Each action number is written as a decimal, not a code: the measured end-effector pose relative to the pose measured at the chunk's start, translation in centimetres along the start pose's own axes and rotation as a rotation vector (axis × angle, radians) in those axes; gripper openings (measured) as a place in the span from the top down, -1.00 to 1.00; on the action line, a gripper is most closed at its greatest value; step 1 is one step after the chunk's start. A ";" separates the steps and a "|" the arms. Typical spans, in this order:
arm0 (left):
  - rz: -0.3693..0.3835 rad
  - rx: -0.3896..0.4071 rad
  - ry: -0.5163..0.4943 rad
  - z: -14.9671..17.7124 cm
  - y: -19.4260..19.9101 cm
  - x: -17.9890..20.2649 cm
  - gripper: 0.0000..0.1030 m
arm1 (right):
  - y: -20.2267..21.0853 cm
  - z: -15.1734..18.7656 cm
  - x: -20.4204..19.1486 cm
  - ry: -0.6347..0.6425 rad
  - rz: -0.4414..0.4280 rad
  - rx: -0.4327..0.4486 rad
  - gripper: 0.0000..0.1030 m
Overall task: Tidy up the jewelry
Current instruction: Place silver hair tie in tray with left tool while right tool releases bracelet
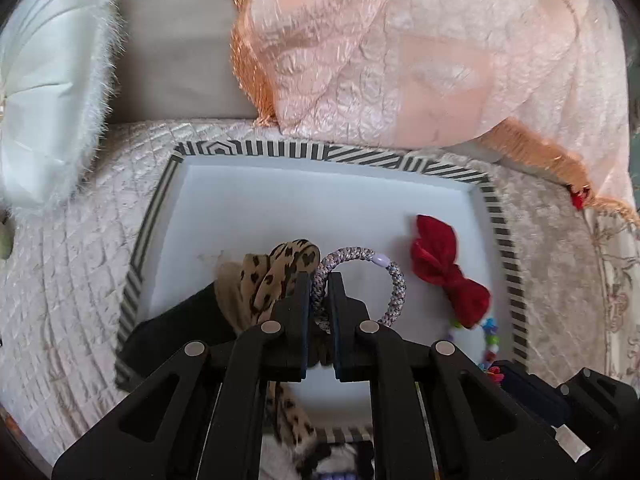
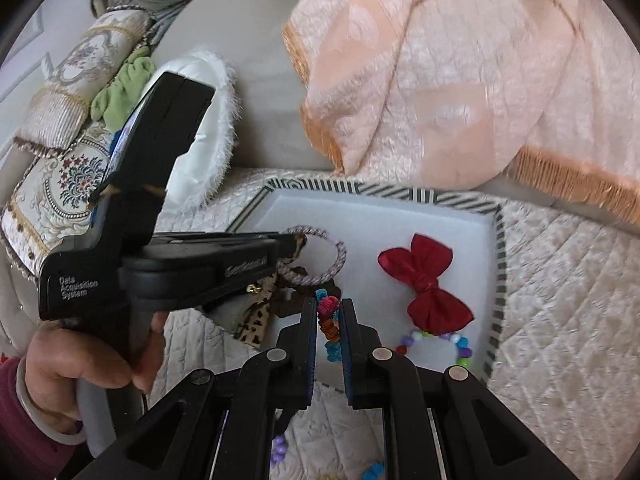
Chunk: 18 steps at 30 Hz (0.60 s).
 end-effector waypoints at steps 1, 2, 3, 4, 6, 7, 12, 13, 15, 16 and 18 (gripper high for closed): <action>-0.004 -0.006 0.001 -0.1 -0.6 0.0 0.86 | -0.6 0.0 0.5 -0.012 0.001 -0.010 0.81; -0.006 -0.011 0.002 -0.2 -1.1 0.0 0.86 | -1.1 0.1 0.9 -0.021 0.007 -0.020 0.81; -0.009 -0.017 0.004 -0.2 -1.7 -0.1 0.86 | -1.9 0.3 1.5 -0.035 0.019 -0.039 0.81; -0.010 -0.020 0.006 -0.2 -2.0 -0.1 0.86 | -2.5 0.4 2.1 -0.048 0.029 -0.058 0.81; -0.013 -0.028 0.010 -0.1 -2.7 -0.2 0.86 | -3.5 0.8 3.1 -0.066 0.044 -0.086 0.81; -0.015 -0.031 0.013 0.0 -3.0 -0.3 0.84 | -3.8 0.9 3.5 -0.071 0.049 -0.097 0.81; -0.003 -0.046 0.024 0.5 -3.6 -0.5 0.16 | -4.7 1.7 4.1 -0.087 0.064 -0.130 0.80; 0.009 -0.039 0.030 0.7 -3.4 -0.6 0.07 | -4.7 1.8 4.1 -0.088 0.075 -0.133 0.78; 0.010 -0.035 0.026 0.9 -3.0 -0.6 0.06 | -4.5 2.1 4.1 -0.086 0.096 -0.131 0.69; 0.004 -0.031 0.021 1.1 -2.8 -0.5 0.03 | -4.3 2.1 4.1 -0.085 0.101 -0.126 0.58; 0.006 -0.023 0.016 1.5 -2.2 -0.3 0.00 | -3.6 2.5 4.2 -0.089 0.101 -0.110 0.34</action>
Point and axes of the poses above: each gripper's, at about its wrist camera, not at the fingertips, and y roughly against the way its jaws point, x to its right, z to its underside, the point moved 1 cm from there along -y, roughly the way its jaws point, and after that the axes turned 5 degrees about -x, right-handed, at the moved point
